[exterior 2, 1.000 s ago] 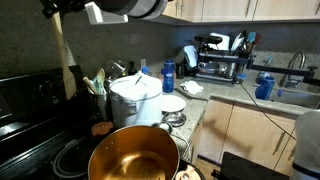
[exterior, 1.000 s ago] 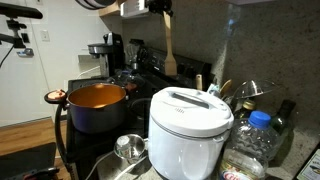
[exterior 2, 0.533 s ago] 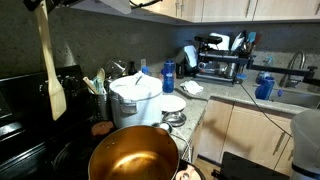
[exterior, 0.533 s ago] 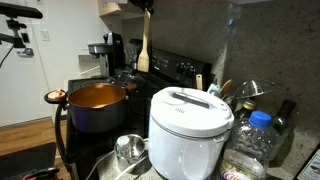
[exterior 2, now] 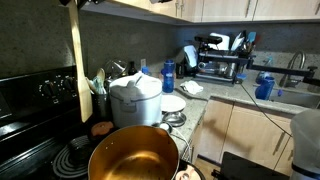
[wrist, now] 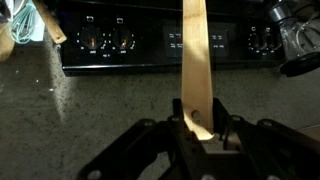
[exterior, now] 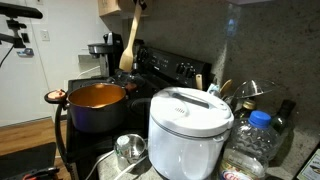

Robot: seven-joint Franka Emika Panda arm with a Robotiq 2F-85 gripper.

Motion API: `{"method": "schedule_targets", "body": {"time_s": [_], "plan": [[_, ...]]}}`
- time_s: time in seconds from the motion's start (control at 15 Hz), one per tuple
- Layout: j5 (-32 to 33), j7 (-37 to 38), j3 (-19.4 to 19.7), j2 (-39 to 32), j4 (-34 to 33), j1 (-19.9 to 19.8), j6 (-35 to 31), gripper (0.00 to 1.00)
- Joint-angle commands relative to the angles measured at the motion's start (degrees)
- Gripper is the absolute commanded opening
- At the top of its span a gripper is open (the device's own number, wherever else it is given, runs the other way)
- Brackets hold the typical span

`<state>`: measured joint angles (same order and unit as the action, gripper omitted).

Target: Take the spatula and stir the pot, then put it back in the rack

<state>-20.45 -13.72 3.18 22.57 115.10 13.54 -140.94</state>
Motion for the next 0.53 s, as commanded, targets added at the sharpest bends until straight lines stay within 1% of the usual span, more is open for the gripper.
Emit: {"method": "schedule_targets", "body": {"time_s": [0.0,0.07,0.27,0.33,0.47], "plan": [[-1.34,-0.79,-0.3,0.21,-0.19,-0.71,1.33,0.08],[-1.5,-0.89,-0.22,0.26,-0.19,-0.8,1.5,0.32],[-1.49,-0.88,-0.3,0.07,-0.19,-0.84,1.5,0.32],[-1.49,-0.88,-0.34,0.05,-0.18,-0.83,1.5,0.08],[-1.9,-0.83,-0.39,0.36,0.29,-0.51,2.25,0.08]]}}
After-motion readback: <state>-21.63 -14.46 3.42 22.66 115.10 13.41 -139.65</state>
